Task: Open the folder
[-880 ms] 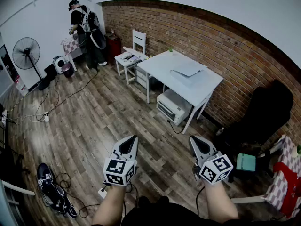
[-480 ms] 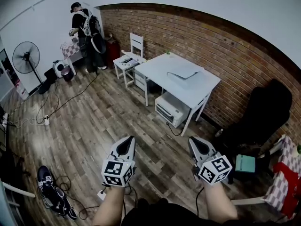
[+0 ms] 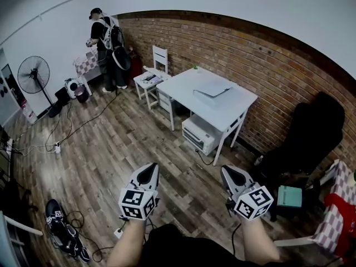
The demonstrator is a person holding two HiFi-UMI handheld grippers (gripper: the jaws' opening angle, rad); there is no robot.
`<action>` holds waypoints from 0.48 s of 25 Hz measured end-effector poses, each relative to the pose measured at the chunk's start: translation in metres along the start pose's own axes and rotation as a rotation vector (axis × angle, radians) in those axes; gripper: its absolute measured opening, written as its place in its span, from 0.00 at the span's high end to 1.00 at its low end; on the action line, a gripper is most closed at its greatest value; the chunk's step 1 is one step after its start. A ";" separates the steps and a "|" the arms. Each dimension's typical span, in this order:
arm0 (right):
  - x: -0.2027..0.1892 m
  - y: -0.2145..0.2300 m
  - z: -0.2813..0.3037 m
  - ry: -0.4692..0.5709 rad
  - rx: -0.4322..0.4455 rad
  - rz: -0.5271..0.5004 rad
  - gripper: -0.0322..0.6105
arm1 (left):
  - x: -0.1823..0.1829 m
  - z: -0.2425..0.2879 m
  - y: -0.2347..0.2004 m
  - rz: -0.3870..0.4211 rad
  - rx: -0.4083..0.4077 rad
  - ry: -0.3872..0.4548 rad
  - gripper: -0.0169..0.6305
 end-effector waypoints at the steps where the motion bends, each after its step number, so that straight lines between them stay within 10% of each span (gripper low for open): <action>1: -0.002 0.003 0.001 -0.005 -0.001 -0.001 0.93 | 0.000 0.005 0.001 0.002 -0.005 -0.002 0.94; 12: -0.013 0.056 0.047 -0.049 -0.037 0.002 0.93 | -0.012 0.092 -0.016 -0.035 -0.056 -0.020 0.95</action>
Point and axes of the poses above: the fingertips, and each gripper's own axes: z forward along the fingers, y to its right, x out of its top, the point moved 7 cm from there along -z, backward along the fingers, and after that the axes turned 3 degrees about -z, right-handed, at the moved point
